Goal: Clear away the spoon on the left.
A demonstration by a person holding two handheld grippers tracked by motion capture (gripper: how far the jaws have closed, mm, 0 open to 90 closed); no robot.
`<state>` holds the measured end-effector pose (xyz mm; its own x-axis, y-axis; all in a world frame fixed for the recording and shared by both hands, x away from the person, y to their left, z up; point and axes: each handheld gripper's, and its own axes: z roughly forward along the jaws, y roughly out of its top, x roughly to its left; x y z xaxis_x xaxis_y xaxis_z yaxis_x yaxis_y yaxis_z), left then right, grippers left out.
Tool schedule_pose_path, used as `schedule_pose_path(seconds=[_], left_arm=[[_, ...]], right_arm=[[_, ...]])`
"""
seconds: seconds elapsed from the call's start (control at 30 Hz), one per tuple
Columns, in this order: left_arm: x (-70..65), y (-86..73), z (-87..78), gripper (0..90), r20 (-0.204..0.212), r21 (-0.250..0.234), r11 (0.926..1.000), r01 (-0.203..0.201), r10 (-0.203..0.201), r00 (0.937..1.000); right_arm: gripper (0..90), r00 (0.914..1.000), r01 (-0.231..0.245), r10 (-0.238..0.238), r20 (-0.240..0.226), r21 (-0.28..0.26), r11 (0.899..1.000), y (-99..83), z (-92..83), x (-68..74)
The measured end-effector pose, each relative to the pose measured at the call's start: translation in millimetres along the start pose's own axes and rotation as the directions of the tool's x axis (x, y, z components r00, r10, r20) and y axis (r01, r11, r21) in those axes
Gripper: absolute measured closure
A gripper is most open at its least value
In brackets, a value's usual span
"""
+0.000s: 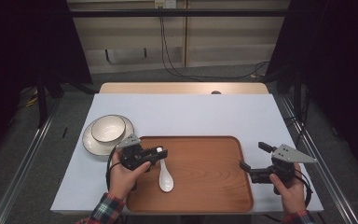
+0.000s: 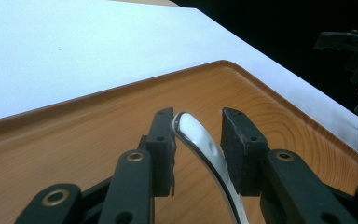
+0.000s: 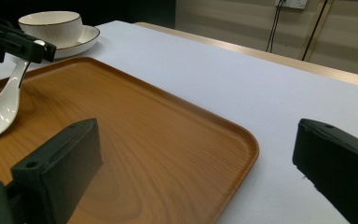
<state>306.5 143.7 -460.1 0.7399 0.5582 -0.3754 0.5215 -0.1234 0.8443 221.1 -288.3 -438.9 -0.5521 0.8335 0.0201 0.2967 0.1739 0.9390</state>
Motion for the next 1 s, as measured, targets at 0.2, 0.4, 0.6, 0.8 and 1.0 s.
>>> schedule_pose_path(seconds=[0.2, 0.4, 0.6, 0.8, 1.0], left_arm=[[1.7, -0.8, 1.7, 63.5, -0.014, 0.012, 0.9999, -0.002, 0.002, 0.9999], [2.5, -1.5, 2.6, 61.0, -0.018, 0.012, 0.9999, -0.007, 0.007, 0.9998], [3.2, -1.6, 2.3, 60.7, -0.022, 0.011, 0.9999, -0.012, 0.012, 0.9997], [3.1, -1.0, 1.6, 59.3, -0.017, 0.009, 0.9999, -0.010, 0.010, 0.9998], [1.7, 1.9, -1.5, 55.3, -0.014, -0.008, 0.9999, -0.010, 0.010, 0.9999]], right_arm=[[0.8, 1.0000, 0.001, -0.001, 0.000, 0.001, 1.000, 0.0, 0.1, -0.1], [0.8, 1.0000, 0.001, -0.001, -0.001, 0.001, 1.000, -0.1, 0.0, -0.1], [0.8, 1.0000, 0.000, 0.000, -0.002, 0.001, 1.000, 0.0, 0.1, 0.0], [0.8, 1.0000, -0.003, 0.003, -0.005, 0.004, 1.000, 0.0, -0.1, 0.4], [0.8, 1.0000, 0.000, 0.000, -0.004, 0.005, 1.000, 0.0, -0.1, 0.4]])
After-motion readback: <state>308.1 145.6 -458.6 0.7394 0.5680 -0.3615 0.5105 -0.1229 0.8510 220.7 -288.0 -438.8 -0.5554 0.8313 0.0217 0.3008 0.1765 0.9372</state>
